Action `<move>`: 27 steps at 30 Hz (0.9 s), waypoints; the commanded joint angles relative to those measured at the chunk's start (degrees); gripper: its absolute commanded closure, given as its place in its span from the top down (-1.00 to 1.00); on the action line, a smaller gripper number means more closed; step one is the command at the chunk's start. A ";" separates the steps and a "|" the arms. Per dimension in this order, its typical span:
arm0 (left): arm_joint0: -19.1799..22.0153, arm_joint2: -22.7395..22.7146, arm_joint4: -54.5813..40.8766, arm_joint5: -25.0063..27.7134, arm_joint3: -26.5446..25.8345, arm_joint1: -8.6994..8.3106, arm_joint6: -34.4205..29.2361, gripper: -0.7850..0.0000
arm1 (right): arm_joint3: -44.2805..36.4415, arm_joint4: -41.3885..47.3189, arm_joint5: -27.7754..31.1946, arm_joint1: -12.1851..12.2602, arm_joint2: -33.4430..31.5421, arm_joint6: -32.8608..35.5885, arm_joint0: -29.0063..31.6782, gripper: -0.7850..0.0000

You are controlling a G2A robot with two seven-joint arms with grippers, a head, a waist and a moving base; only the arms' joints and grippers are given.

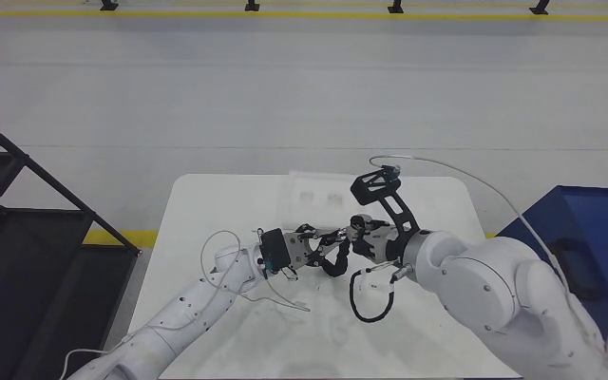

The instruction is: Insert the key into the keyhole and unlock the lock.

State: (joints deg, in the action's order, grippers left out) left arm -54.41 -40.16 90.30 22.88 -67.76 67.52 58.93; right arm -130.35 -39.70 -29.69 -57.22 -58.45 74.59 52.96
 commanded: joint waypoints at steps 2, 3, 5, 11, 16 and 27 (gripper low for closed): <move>-0.16 -0.27 0.29 0.18 -0.05 0.08 0.01 -1.00 | 0.15 0.25 -0.15 0.06 0.21 -0.15 -0.09 -1.00; -0.20 -0.36 0.38 0.31 -0.07 0.10 0.00 -1.00 | 0.15 0.33 -0.16 0.08 0.30 -0.15 -0.15 -1.00; -0.29 -0.55 0.54 0.43 -0.08 0.16 -0.01 -1.00 | 0.16 0.49 -0.27 0.12 0.43 -0.26 -0.28 -1.00; -0.51 -1.03 0.96 0.87 -0.02 0.35 -0.03 -1.00 | -0.06 1.05 -0.60 0.27 0.67 -0.59 -0.62 -1.00; -0.68 -1.36 1.11 1.28 0.03 0.54 -0.06 -1.00 | -0.03 1.92 -0.80 0.38 0.89 -0.80 -0.85 -1.00; -0.78 -1.63 1.59 2.44 0.38 1.06 0.83 -1.00 | 0.47 2.46 -1.41 0.61 1.92 -1.41 -1.76 -1.00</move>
State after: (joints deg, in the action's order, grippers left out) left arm -55.19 -41.76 91.86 25.20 -67.43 68.55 59.66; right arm -129.87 -37.16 -31.05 -56.63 -56.59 73.23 51.27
